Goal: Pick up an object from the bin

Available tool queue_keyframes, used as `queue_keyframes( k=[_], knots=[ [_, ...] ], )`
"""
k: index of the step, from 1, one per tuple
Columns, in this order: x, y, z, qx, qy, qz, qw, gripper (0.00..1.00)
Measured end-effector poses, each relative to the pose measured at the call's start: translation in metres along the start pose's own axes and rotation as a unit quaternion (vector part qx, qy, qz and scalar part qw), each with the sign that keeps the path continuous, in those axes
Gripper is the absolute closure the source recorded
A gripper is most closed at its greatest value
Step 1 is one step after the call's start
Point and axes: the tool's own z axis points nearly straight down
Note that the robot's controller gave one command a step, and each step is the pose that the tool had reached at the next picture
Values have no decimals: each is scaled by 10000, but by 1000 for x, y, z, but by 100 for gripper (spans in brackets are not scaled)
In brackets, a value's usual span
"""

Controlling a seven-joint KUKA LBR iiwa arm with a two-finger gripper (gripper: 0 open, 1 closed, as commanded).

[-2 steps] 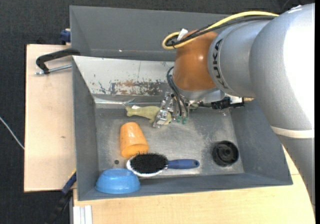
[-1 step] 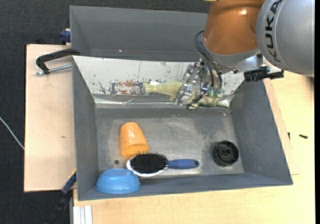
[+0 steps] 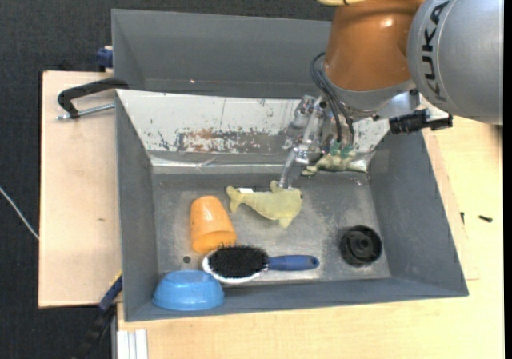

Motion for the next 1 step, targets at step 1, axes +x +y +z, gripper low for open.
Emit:
queue_keyframes(
  k=[1],
  knots=[
    [20,18,166,13,50,-462,9989,0]
  ],
)
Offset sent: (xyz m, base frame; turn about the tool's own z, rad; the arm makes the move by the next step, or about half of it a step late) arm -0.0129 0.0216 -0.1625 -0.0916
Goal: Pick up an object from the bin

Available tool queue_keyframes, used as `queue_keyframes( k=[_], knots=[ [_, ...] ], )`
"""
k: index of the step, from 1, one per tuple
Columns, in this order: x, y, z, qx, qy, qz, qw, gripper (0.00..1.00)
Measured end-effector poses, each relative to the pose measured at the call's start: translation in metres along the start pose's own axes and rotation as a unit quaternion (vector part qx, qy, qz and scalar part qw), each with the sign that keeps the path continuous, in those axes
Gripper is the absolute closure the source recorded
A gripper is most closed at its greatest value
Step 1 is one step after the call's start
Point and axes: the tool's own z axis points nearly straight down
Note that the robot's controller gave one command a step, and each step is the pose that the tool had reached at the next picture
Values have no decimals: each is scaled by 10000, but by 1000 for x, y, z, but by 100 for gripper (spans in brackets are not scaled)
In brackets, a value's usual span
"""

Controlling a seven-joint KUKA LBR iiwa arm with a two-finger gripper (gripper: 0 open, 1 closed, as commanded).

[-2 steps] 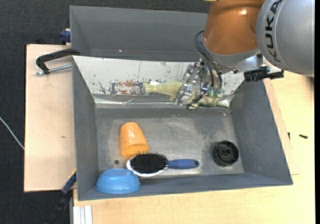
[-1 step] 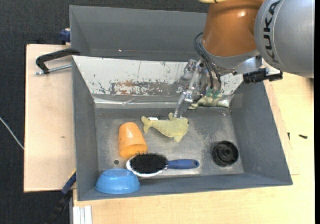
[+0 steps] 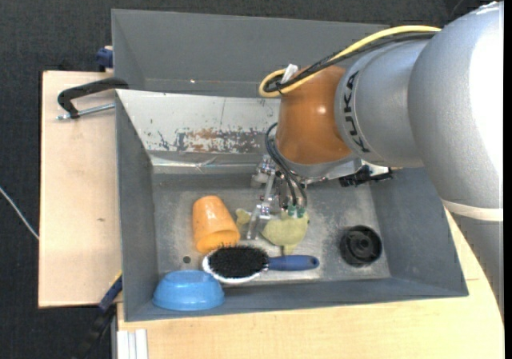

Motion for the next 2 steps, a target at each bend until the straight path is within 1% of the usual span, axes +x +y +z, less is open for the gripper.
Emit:
queue_keyframes(
  k=[1,2],
  knots=[
    [-2,0,-4,-9,-32,5,10000,100],
    [-11,-4,-131,-26,-93,116,9999,100]
  ],
)
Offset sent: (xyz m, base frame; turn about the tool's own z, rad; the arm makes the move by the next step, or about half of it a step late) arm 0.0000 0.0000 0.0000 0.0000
